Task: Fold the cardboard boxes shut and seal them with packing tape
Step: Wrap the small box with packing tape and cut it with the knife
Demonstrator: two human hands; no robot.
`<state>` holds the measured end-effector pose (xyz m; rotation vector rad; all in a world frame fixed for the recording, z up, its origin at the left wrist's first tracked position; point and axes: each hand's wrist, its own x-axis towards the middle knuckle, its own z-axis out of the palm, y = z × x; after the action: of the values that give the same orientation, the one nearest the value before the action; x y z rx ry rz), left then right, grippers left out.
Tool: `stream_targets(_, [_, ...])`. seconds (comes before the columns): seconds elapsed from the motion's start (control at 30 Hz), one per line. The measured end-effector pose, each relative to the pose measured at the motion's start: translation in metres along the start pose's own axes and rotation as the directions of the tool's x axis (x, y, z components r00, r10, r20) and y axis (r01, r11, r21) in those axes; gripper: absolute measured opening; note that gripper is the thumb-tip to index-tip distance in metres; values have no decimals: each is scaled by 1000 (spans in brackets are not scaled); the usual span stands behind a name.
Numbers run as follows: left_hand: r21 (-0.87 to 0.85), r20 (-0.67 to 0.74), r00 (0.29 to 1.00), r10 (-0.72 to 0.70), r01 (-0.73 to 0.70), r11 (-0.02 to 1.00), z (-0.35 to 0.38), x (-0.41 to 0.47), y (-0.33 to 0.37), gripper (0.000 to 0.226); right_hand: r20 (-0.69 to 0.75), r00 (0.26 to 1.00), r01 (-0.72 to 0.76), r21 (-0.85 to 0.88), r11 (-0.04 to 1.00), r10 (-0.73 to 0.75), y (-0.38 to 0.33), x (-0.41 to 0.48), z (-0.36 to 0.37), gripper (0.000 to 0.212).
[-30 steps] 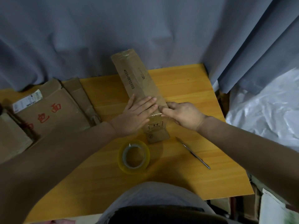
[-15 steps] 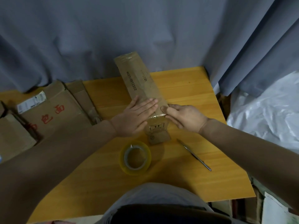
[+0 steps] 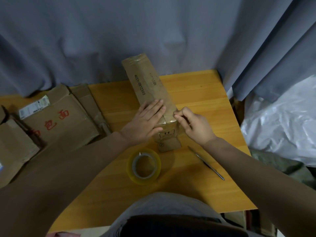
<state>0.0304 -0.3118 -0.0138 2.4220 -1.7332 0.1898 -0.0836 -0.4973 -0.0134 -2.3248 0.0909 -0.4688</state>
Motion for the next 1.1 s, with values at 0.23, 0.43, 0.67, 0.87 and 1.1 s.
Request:
stream_targets(0.23, [77,10,1000,4,-5,997,1,1,3,63,177,929,364,-288,886,-324,5,8,-10,22])
stream_targets(0.43, [-154,94,987,-130,143,978,-15,-5,9,78,239,963,-92,-128,988,121,-12,14,-19,47])
stream_targets(0.67, [-401,181,949,-260,312,861,-26,-3,5,77,238,904,-412,272,870,354,-35,19,-10,41])
stream_targets(0.87, [-557,335,421,-843,810,184,-60,40,28,98,287,867,-485,300,821,407,-49,13,6,51])
stream_targets(1.1, [-534,484,169,-859,834,-137,-64,25,1,127,259,847,-532,391,751,465,-62,3,14,41])
